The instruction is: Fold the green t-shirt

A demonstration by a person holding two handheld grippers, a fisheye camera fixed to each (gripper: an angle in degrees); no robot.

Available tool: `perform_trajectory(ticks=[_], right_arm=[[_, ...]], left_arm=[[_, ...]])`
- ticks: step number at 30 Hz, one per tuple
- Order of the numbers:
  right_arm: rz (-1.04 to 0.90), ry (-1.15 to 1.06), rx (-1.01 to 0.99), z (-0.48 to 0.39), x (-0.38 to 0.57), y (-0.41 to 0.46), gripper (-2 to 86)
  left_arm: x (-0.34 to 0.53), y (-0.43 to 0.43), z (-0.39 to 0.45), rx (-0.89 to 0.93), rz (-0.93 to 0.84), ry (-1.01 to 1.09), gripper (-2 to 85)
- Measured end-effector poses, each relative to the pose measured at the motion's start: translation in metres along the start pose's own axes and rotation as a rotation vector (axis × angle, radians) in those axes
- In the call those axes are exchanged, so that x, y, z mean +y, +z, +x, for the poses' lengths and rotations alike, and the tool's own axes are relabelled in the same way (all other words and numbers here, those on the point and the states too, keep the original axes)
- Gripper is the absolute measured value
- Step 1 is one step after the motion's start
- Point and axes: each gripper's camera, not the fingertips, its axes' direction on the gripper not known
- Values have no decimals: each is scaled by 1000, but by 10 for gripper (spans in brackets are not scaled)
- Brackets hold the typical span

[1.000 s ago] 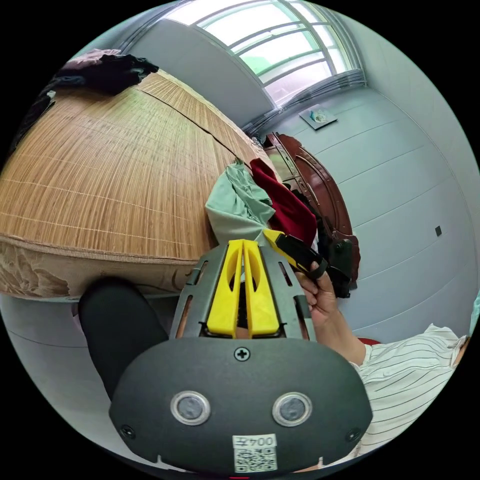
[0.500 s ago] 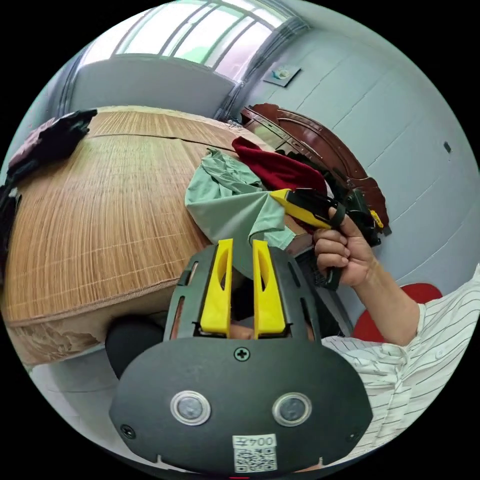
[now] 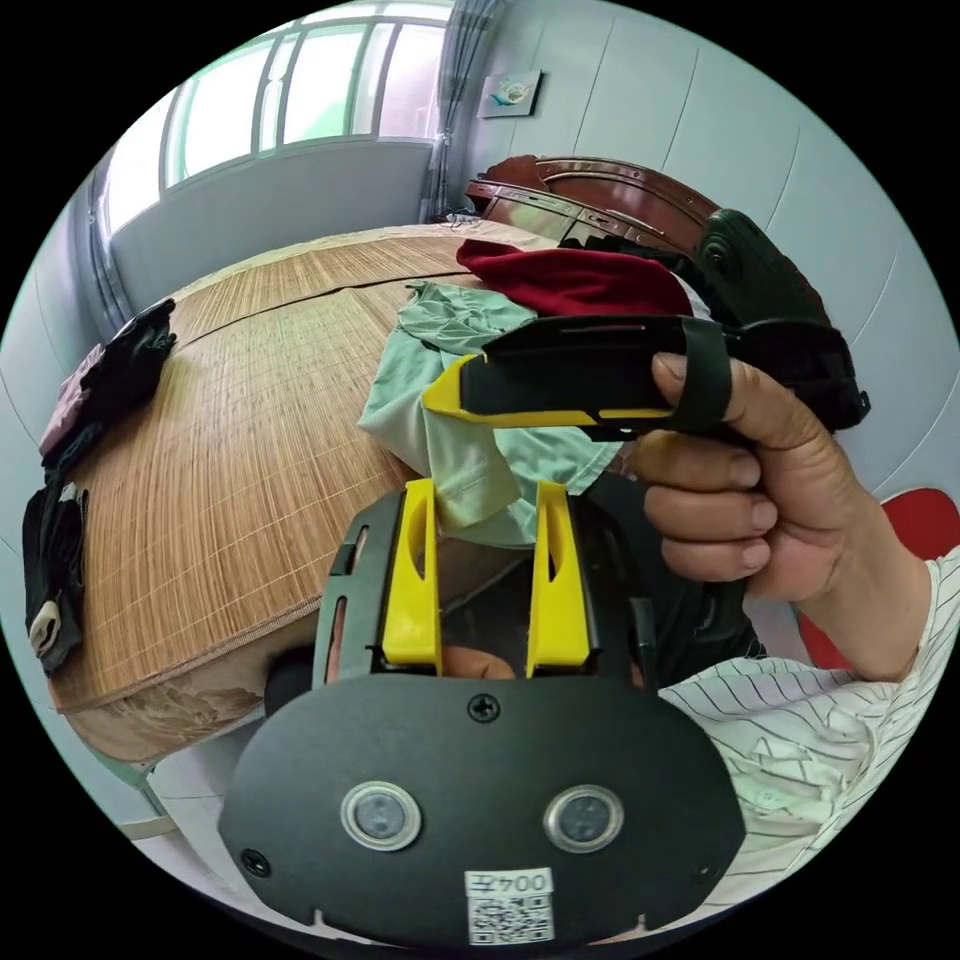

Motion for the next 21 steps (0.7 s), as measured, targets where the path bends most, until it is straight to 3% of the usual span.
perform_trajectory(ticks=[4, 7, 12, 16, 21], right_arm=[[-18, -32, 9, -4, 3, 5, 2], [1, -41, -29, 3, 7, -2, 24], [178, 5, -61, 59, 22, -57, 59], [329, 172, 98, 166, 51, -127, 82], [295, 334, 327, 273, 55, -171, 87]], left_arm=[[8, -15, -26, 70, 72, -95, 37], [20, -14, -64, 261, 91, -283, 23], [46, -17, -124, 456, 149, -548, 18], [59, -17, -153, 559, 179, -662, 20], [63, -13, -171, 562, 145, -686, 21]])
